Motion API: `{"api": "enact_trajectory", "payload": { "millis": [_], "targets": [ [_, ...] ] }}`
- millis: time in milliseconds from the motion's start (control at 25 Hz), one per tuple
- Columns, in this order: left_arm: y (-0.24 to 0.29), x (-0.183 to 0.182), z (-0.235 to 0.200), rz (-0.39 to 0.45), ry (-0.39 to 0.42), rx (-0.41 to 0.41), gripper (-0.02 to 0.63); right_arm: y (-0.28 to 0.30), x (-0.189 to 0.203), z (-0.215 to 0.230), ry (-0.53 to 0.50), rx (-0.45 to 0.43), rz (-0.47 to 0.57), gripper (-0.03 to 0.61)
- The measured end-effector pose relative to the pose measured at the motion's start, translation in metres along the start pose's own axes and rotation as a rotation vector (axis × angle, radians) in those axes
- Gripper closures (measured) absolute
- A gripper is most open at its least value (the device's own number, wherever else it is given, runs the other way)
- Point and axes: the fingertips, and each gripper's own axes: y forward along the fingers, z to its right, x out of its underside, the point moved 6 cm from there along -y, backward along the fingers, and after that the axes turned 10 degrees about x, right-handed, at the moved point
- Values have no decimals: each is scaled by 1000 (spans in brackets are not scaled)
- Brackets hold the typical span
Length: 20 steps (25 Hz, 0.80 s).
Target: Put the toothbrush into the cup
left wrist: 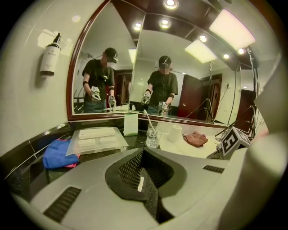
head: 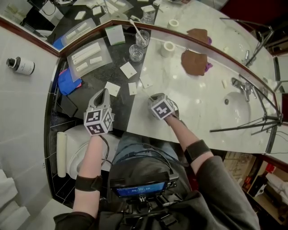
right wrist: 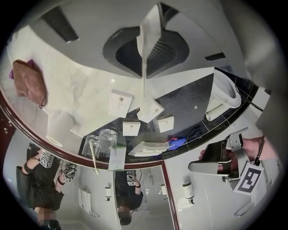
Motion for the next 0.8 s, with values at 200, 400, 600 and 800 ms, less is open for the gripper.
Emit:
{"api": "enact_trajectory", "payload": {
  "millis": [200, 400, 600, 800],
  "targets": [
    [-1, 2, -5, -4, -1, 0, 611, 9, -4, 4, -18, 30, 4, 518],
    [-2, 4, -9, -7, -4, -5, 612, 25, 14, 0, -60, 37, -34, 483],
    [-3, 3, -10, -6, -2, -8, 612, 25, 17, 1, -58, 36, -27, 472],
    [0, 1, -8, -4, 0, -6, 612, 19, 9, 4, -56, 33, 4, 474]
  ]
}}
